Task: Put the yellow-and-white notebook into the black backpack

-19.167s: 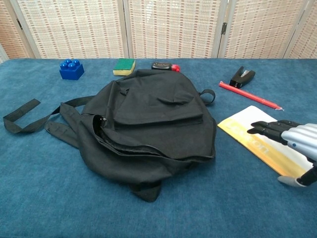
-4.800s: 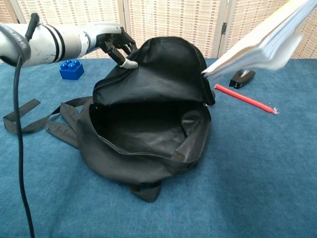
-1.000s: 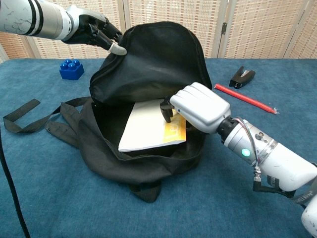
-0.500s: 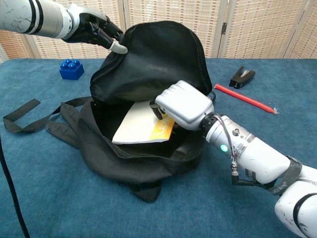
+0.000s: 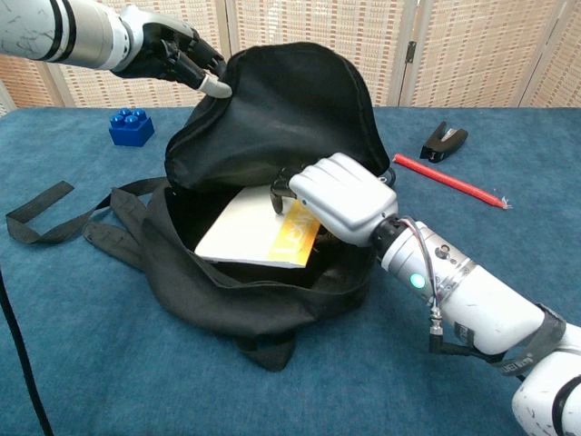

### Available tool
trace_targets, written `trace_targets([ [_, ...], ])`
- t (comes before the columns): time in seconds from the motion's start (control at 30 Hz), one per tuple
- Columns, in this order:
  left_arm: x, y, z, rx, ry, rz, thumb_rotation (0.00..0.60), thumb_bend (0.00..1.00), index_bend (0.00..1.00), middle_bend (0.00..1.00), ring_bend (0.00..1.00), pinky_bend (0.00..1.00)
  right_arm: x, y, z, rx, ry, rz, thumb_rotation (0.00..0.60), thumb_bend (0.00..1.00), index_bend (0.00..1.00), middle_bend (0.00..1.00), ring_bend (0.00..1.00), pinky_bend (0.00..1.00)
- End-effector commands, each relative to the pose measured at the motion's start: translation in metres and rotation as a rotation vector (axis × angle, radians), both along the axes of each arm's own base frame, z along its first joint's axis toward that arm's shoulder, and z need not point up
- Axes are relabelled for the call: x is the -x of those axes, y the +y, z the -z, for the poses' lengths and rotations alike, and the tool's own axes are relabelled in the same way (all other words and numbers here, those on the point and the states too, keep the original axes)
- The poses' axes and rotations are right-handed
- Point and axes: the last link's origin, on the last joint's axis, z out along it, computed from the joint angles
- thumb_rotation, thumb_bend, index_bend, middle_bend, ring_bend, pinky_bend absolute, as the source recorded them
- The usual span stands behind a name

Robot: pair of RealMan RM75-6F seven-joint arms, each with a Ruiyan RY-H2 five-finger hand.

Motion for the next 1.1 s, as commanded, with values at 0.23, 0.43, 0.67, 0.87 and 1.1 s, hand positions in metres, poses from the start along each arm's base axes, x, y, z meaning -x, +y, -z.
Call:
trace_targets([
  [0.23, -0.001, 0.0, 0.0, -0.001, -0.002, 0.003, 0.6, 0.45, 0.58, 0.21, 0.12, 0.0, 0.011, 0.002, -0.019, -0.002, -0.009, 0.033, 0.6, 0.21, 0.18, 0.17, 0.27, 0.28],
  [0.43, 0.0, 0.001, -0.001, -0.002, -0.002, -0.001, 0.6, 0.45, 0.58, 0.2, 0.12, 0.0, 0.023, 0.009, -0.033, -0.015, -0.001, 0.035, 0.6, 0.19, 0.18, 0.16, 0.26, 0.27],
  [0.67, 0.001, 0.0, -0.002, -0.001, -0.002, 0.0, 0.6, 0.45, 0.58, 0.2, 0.12, 0.0, 0.035, 0.027, -0.053, -0.048, 0.001, 0.004, 0.6, 0.19, 0.18, 0.18, 0.27, 0.27],
  [0.87, 0.002, -0.003, -0.002, 0.013, 0.01, 0.009, 0.6, 0.45, 0.54, 0.2, 0.12, 0.0, 0.045, 0.045, -0.087, -0.041, -0.054, -0.024, 0.6, 0.19, 0.23, 0.22, 0.29, 0.28],
  [1.1, 0.0, -0.016, 0.001, 0.043, 0.071, 0.079, 0.6, 0.45, 0.36, 0.18, 0.1, 0.0, 0.068, 0.062, -0.134, 0.01, -0.055, 0.01, 0.6, 0.19, 0.24, 0.23, 0.3, 0.28],
])
